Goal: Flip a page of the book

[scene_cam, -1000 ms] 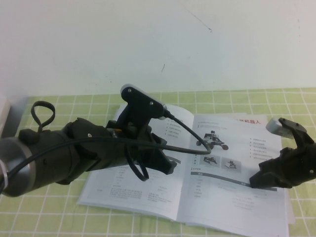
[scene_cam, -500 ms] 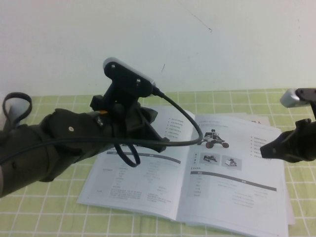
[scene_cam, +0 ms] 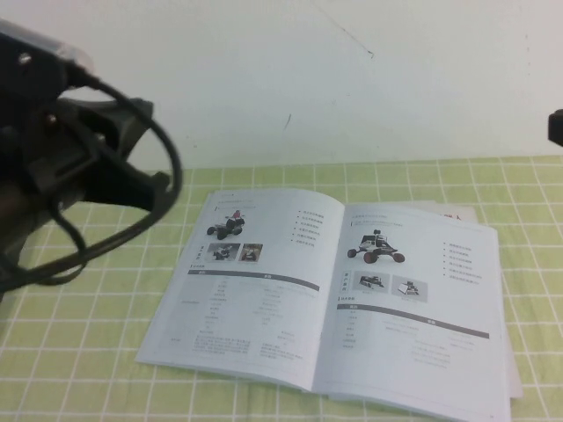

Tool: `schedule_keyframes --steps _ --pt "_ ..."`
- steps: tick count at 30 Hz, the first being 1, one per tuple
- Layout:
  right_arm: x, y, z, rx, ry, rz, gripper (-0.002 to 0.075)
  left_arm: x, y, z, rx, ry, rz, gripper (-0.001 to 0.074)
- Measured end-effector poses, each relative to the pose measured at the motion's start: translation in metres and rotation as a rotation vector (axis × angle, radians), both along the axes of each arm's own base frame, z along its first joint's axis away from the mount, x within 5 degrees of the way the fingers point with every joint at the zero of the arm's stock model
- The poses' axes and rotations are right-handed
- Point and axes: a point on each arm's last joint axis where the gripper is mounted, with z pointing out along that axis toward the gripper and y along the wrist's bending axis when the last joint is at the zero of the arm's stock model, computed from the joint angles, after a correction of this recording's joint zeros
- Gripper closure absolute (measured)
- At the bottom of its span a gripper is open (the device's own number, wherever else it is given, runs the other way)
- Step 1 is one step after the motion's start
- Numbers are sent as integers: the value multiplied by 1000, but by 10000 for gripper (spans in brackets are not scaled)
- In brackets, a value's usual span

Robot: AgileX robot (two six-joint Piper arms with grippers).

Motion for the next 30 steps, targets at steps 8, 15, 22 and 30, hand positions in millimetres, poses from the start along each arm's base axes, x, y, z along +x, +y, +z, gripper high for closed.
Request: schedule_keyframes --steps 8,15,22,30 --pt "-67 -1 12 10 -200 22 728 -54 37 -26 -27 59 10 738" --pt "-116 -1 1 12 -324 54 728 -102 58 -38 -24 8 37 738" --pt "-144 6 -16 13 -326 167 728 -139 55 -53 29 7 -68 738" --pt "-151 8 -16 9 -336 211 728 -163 39 -75 110 186 -327 738"
